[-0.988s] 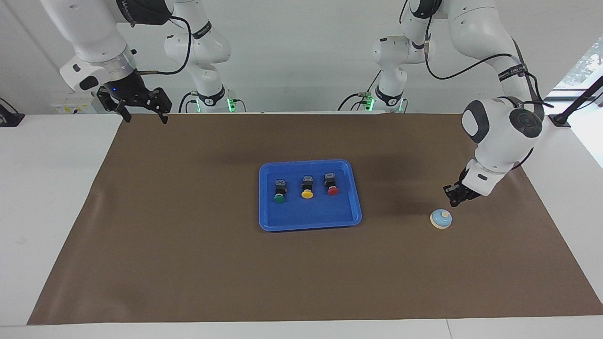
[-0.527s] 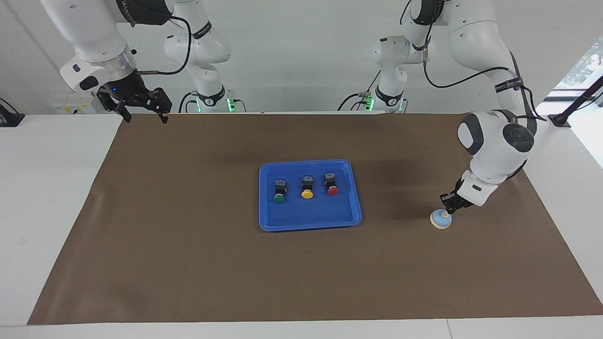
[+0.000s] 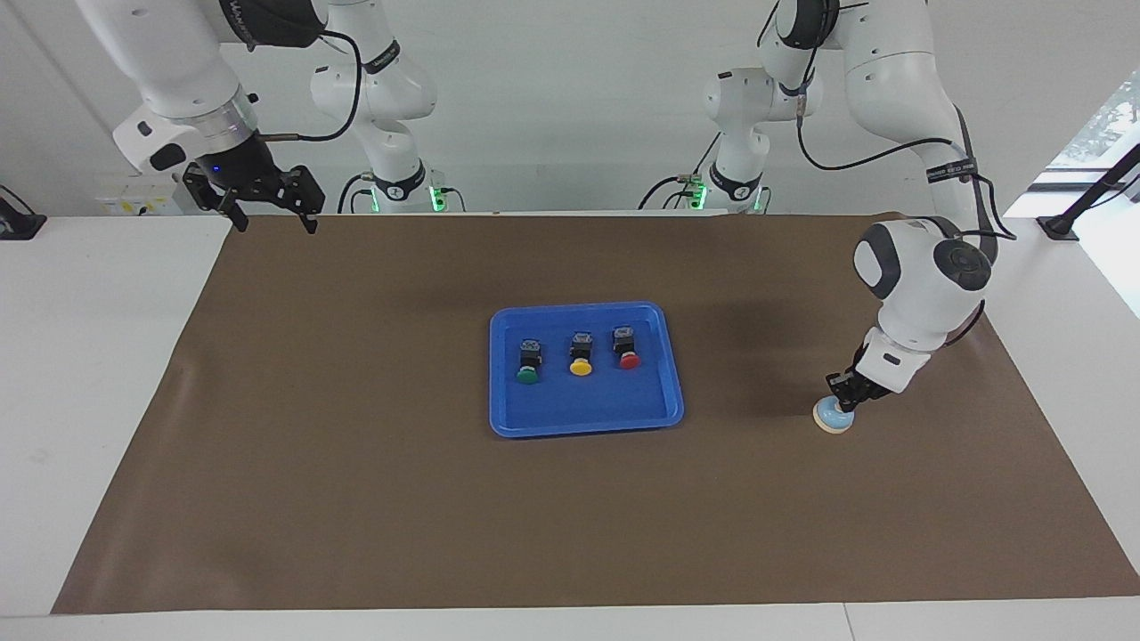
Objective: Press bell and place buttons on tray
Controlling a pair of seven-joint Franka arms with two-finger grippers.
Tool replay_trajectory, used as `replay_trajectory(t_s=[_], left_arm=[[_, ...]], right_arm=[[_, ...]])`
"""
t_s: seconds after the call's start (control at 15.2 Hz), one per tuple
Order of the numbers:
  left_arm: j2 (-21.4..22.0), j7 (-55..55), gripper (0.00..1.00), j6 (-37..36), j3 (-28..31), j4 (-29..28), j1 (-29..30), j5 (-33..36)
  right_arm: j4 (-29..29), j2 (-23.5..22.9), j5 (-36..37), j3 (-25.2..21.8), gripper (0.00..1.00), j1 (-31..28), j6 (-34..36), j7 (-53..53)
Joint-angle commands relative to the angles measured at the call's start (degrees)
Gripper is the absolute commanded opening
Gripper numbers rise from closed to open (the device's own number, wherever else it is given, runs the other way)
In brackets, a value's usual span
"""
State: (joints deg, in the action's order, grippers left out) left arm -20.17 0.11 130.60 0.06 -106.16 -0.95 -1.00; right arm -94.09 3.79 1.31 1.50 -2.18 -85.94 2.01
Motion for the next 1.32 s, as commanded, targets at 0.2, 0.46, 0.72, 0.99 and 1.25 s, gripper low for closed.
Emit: replay_trajectory(t_s=[0.2,0.46,0.72,0.99,1.25], left_arm=[[4.9,1.1,0.00,-12.5,0.5,3.9,1.6,0.5],[14.0,0.5,0.42,-18.7,0.4,3.9,1.6,0.3],[21.4,0.3,1.00,-25.9,0.5,4.0,1.5,0.3],[24.7,0.6,1.00,-32.3,0.3,5.5,1.4,0.3],[24.4,0.9,1.00,-35.6,-0.1,7.5,0.6,0.6]], right_arm=[[-1.3,1.1,0.2,0.8,1.00,-1.2,-0.4,-1.3],[-1.3,1.1,0.2,0.8,1.00,-1.2,-0.4,-1.3],[-1.2,1.1,0.2,0.8,1.00,-1.2,-0.4,-1.2],[-1.3,1.1,0.2,0.8,1.00,-1.2,-0.4,-1.2],[-1.2,1.1,0.2,0.8,1.00,-1.2,-0.4,-1.3]])
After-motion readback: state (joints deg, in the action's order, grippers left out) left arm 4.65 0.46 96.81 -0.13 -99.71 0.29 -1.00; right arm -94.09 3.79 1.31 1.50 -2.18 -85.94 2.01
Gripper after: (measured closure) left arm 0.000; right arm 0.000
